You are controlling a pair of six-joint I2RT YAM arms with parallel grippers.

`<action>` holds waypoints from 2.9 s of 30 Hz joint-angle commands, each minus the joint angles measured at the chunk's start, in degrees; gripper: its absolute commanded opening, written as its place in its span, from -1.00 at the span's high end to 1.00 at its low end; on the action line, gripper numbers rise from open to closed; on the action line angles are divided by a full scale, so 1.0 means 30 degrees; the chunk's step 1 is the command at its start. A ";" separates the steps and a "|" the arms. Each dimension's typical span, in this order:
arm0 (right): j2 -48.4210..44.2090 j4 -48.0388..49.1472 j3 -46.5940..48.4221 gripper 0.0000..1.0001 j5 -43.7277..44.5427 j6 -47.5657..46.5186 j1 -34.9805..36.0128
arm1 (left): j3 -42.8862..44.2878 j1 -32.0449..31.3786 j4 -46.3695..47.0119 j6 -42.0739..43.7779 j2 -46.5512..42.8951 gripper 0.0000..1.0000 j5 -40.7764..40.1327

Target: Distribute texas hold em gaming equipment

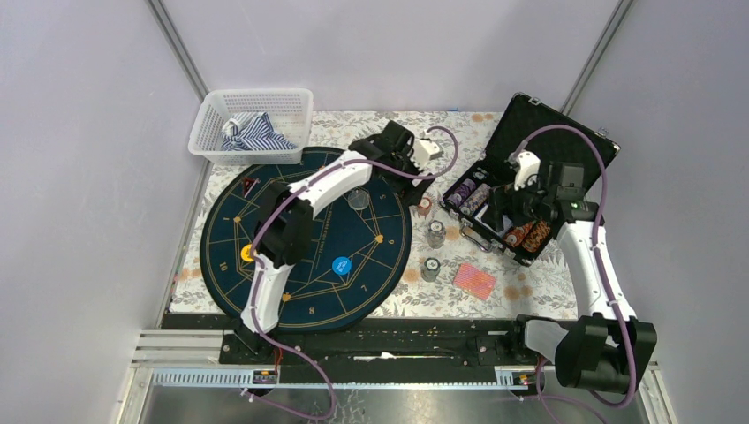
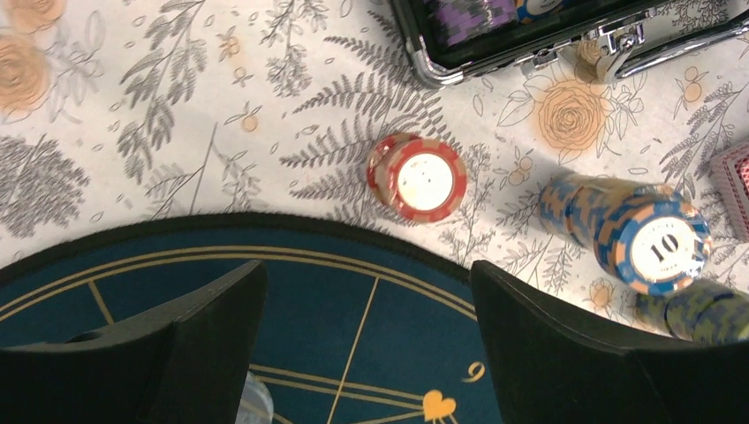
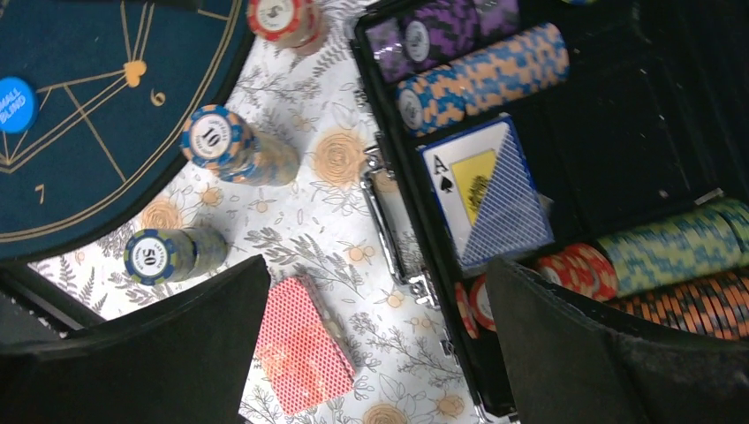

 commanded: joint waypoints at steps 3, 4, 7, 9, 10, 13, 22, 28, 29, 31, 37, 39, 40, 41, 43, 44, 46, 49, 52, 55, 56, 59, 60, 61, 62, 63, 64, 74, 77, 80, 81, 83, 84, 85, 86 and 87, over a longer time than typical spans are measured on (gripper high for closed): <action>-0.0650 0.0516 -0.0018 -0.99 -0.1112 0.0711 -0.1843 | 0.1572 -0.0810 0.0683 -0.0433 0.1242 -0.70 -0.0446; -0.0692 0.0526 -0.0045 -0.99 -0.1114 0.0711 -0.1934 | 0.1643 -0.0877 0.0694 -0.0436 0.1375 -0.69 -0.0267; -0.0595 0.0551 -0.0062 -0.99 -0.1140 0.0682 -0.2022 | 0.1812 -0.1170 0.0697 -0.0354 0.1787 -0.68 -0.0328; -0.0464 0.0549 -0.0022 -0.99 -0.1101 0.0667 -0.2024 | 0.1958 -0.1368 0.0718 -0.0322 0.2046 -0.67 -0.0494; -0.0427 0.0548 0.0005 -0.99 -0.1087 0.0698 -0.2026 | 0.2025 -0.1427 0.0724 -0.0331 0.2189 -0.67 -0.0536; -0.0359 0.0546 0.0009 -0.99 -0.1143 0.0682 -0.2055 | 0.2519 -0.1547 0.0734 -0.0421 0.2726 -0.65 -0.0746; -0.0384 0.0519 -0.0049 -0.99 -0.1092 0.0638 -0.2056 | 0.3591 -0.1668 0.0712 -0.0410 0.4326 -0.45 -0.1328; -0.0211 0.0457 -0.0064 -0.99 -0.1100 0.0523 -0.2056 | 0.3785 -0.1942 0.0841 -0.0277 0.4998 -0.23 -0.1745; -0.0215 0.0460 -0.0077 -0.99 -0.1112 0.0508 -0.2056 | 0.3769 -0.1978 0.0853 -0.0296 0.5056 -0.19 -0.1795; -0.0204 0.0460 -0.0107 -0.99 -0.1119 0.0488 -0.2056 | 0.3696 -0.2026 0.0909 -0.0299 0.5199 -0.12 -0.1983; -0.0120 0.0432 -0.0137 -0.99 -0.1056 0.0376 -0.2056 | 0.3453 -0.2136 0.0861 -0.0117 0.5383 0.22 -0.2374; -0.0115 0.0429 -0.0137 -0.99 -0.1057 0.0363 -0.2036 | 0.3425 -0.2135 0.0724 -0.0075 0.5247 0.36 -0.2440; -0.0134 0.0431 -0.0137 -0.99 -0.1041 0.0371 -0.2068 | 0.3420 -0.2130 0.0661 -0.0058 0.5192 0.42 -0.2406; -0.0122 0.0431 -0.0137 -0.99 -0.1068 0.0361 -0.2057 | 0.3416 -0.2123 0.0589 -0.0097 0.5036 0.48 -0.2379; -0.0130 0.0445 -0.0137 -0.99 -0.1101 0.0360 -0.2067 | 0.3473 -0.2137 0.0413 -0.0236 0.4604 0.62 -0.2252; -0.0122 0.0437 -0.0137 -0.99 -0.1087 0.0359 -0.2057 | 0.3518 -0.2127 0.0364 -0.0287 0.4358 0.71 -0.2152; -0.0114 0.0431 -0.0137 -0.99 -0.1137 0.0375 -0.2056 | 0.3779 -0.2099 0.0178 -0.0396 0.3883 0.86 -0.2159; -0.0097 0.0409 -0.0137 -0.99 -0.1147 0.0379 -0.2056 | 0.4240 -0.1968 -0.0198 -0.0408 0.3124 1.00 -0.2263; -0.0116 0.0366 -0.0159 -0.99 -0.1160 0.0315 -0.2056 | 0.4427 -0.1660 -0.0497 -0.0394 0.2219 1.00 -0.2309; -0.0087 0.0358 -0.0166 -0.99 -0.1231 0.0284 -0.2056 | 0.4922 -0.1131 -0.1070 -0.0475 0.1397 1.00 -0.1998; -0.0086 0.0330 -0.0166 -0.99 -0.1279 0.0288 -0.2056 | 0.5028 -0.0954 -0.1279 -0.0581 0.1042 1.00 -0.1801; -0.0043 0.0314 -0.0166 -0.99 -0.1498 0.0245 -0.2048 | 0.4679 0.0075 -0.1792 -0.0879 -0.0312 1.00 -0.0844; -0.0015 0.0285 -0.0166 -0.99 -0.1583 0.0220 -0.2055 | 0.4295 0.0541 -0.1852 -0.0935 -0.0772 1.00 -0.0712; 0.0022 0.0266 -0.0144 -0.99 -0.1671 0.0214 -0.2056 | 0.3881 0.0969 -0.1875 -0.0862 -0.1312 1.00 -0.0626; 0.0030 0.0216 -0.0116 -0.99 -0.1744 0.0202 -0.2048 | 0.3199 0.1444 -0.1856 -0.0735 -0.1940 1.00 -0.0377; 0.0056 0.0185 -0.0094 -0.99 -0.1819 0.0204 -0.2055 | 0.2425 0.2165 -0.1780 -0.0617 -0.2528 1.00 -0.0276; 0.0060 0.0151 -0.0080 -0.99 -0.1894 0.0164 -0.2056 | 0.1670 0.2750 -0.1708 -0.0482 -0.3231 1.00 -0.0268; 0.0089 -0.0311 0.0169 -0.99 -0.2543 0.0288 -0.2056 | -0.9169 0.7942 0.0958 0.1385 -0.8077 1.00 -0.0395; 0.0093 -0.0405 0.0282 -0.99 -0.2579 0.0344 -0.2056 | -1.1512 0.8378 0.2222 0.1635 -0.8677 1.00 -0.0753; 0.0090 -0.0477 0.0288 -0.99 -0.2605 0.0424 -0.2056 | -1.3329 0.8659 0.3517 0.1580 -0.9052 1.00 -0.0959; 0.0089 -0.0477 0.0274 -0.99 -0.2683 0.0455 -0.2056 | -1.3937 0.8707 0.4059 0.1632 -0.9093 0.99 -0.1155; 0.0089 -0.0449 0.0272 -0.99 -0.2696 0.0504 -0.2056 | -1.4765 0.8820 0.5097 0.1760 -0.8948 0.91 -0.1432; 0.0089 -0.0448 0.0273 -0.99 -0.2670 0.0505 -0.2056 | -1.4999 0.8863 0.5344 0.1789 -0.8827 0.85 -0.1478; 0.0089 -0.0433 0.0273 -0.99 -0.2645 0.0506 -0.2041 | -1.5201 0.8909 0.5551 0.1811 -0.8684 0.82 -0.1469; 0.0089 -0.0420 0.0247 -0.99 -0.2616 0.0513 -0.2039 | -1.5391 0.8951 0.5785 0.1796 -0.8578 0.78 -0.1435; 0.0115 -0.0419 0.0219 -0.99 -0.2569 0.0507 -0.2054 | -1.5587 0.8986 0.6049 0.1827 -0.8510 0.72 -0.1471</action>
